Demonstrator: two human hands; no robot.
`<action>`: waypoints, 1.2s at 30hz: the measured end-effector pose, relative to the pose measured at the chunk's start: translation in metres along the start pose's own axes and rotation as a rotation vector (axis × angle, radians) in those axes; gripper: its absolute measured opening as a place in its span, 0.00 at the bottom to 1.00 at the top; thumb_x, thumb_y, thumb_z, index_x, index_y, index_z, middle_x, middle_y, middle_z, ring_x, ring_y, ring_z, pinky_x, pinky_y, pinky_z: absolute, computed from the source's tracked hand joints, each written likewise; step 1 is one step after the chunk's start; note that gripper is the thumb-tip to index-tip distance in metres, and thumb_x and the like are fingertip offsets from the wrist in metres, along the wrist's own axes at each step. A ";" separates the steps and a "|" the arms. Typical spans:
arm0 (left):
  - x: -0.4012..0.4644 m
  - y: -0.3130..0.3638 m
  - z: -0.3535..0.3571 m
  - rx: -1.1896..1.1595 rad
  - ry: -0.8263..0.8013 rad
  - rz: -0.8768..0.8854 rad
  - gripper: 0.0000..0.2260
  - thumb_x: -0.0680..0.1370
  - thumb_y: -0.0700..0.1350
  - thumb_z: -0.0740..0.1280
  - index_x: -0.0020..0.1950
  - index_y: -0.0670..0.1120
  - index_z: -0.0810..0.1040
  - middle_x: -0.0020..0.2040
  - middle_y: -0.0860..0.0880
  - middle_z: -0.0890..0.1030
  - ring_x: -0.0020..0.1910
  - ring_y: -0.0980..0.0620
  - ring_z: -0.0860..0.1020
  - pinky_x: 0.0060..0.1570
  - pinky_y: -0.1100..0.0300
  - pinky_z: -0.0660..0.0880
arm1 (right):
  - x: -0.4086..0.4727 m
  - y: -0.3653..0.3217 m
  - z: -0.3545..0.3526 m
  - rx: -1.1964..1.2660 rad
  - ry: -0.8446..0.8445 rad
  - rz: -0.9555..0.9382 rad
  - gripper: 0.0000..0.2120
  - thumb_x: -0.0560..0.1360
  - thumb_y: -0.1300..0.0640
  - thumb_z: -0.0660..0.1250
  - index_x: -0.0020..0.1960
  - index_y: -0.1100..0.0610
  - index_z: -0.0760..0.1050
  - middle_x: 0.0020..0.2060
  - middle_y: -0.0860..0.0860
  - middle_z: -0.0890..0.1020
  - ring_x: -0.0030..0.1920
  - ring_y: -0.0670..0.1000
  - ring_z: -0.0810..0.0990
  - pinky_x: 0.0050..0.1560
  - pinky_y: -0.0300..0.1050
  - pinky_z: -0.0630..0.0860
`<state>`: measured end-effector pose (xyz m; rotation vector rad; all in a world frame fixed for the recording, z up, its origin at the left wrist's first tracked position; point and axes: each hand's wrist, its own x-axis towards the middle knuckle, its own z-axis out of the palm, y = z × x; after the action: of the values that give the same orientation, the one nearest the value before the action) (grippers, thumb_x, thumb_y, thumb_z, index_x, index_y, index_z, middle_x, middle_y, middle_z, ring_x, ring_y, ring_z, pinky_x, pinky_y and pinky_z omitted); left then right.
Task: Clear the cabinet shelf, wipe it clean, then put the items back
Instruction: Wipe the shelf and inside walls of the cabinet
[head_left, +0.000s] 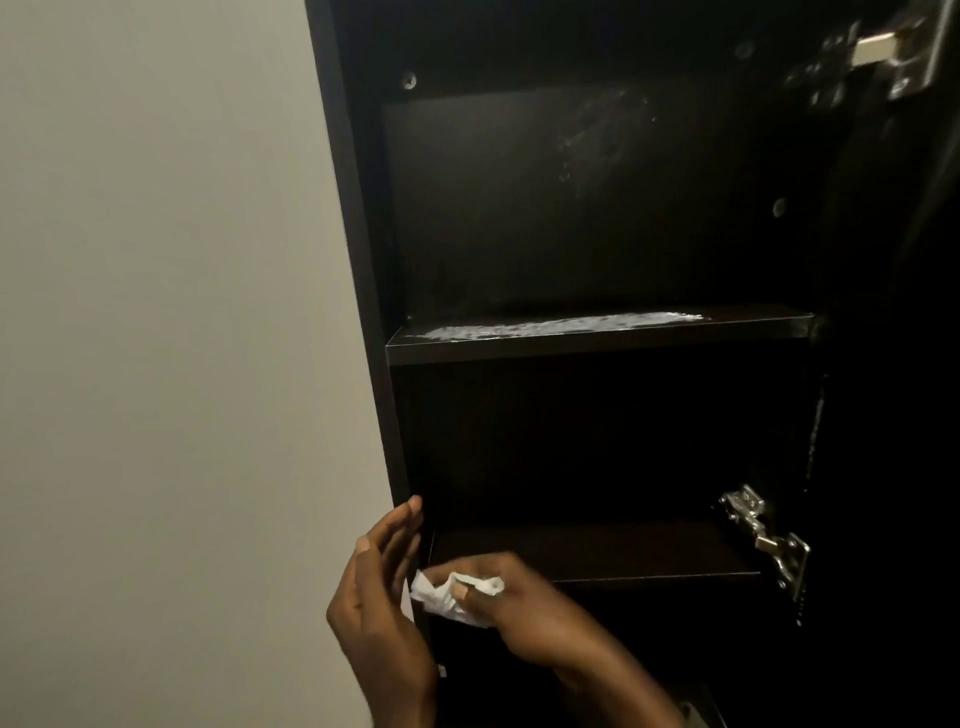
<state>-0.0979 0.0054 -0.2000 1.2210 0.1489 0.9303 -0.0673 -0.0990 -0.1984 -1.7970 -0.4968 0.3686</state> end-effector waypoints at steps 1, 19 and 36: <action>0.002 0.004 0.001 -0.034 0.019 -0.004 0.19 0.85 0.43 0.50 0.56 0.41 0.81 0.53 0.47 0.85 0.55 0.51 0.83 0.61 0.48 0.77 | -0.010 -0.009 -0.010 0.317 -0.041 0.042 0.13 0.80 0.64 0.61 0.57 0.56 0.82 0.51 0.53 0.85 0.51 0.47 0.84 0.54 0.42 0.79; -0.013 0.021 0.020 -0.111 -0.124 -0.024 0.20 0.85 0.46 0.49 0.58 0.44 0.80 0.54 0.49 0.85 0.57 0.52 0.81 0.60 0.50 0.75 | -0.055 -0.171 -0.176 -0.941 1.133 -0.199 0.21 0.77 0.67 0.57 0.66 0.52 0.74 0.58 0.59 0.80 0.59 0.62 0.78 0.57 0.49 0.73; -0.012 0.014 0.014 -0.168 -0.199 -0.087 0.23 0.77 0.55 0.52 0.57 0.44 0.80 0.54 0.51 0.85 0.56 0.53 0.82 0.54 0.68 0.77 | 0.005 -0.177 -0.119 -1.075 0.680 0.078 0.17 0.81 0.51 0.53 0.61 0.56 0.75 0.57 0.58 0.79 0.56 0.61 0.77 0.49 0.51 0.66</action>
<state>-0.1049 -0.0124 -0.1871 1.1347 -0.0336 0.7264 -0.0301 -0.1535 0.0042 -2.7921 -0.1083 -0.5852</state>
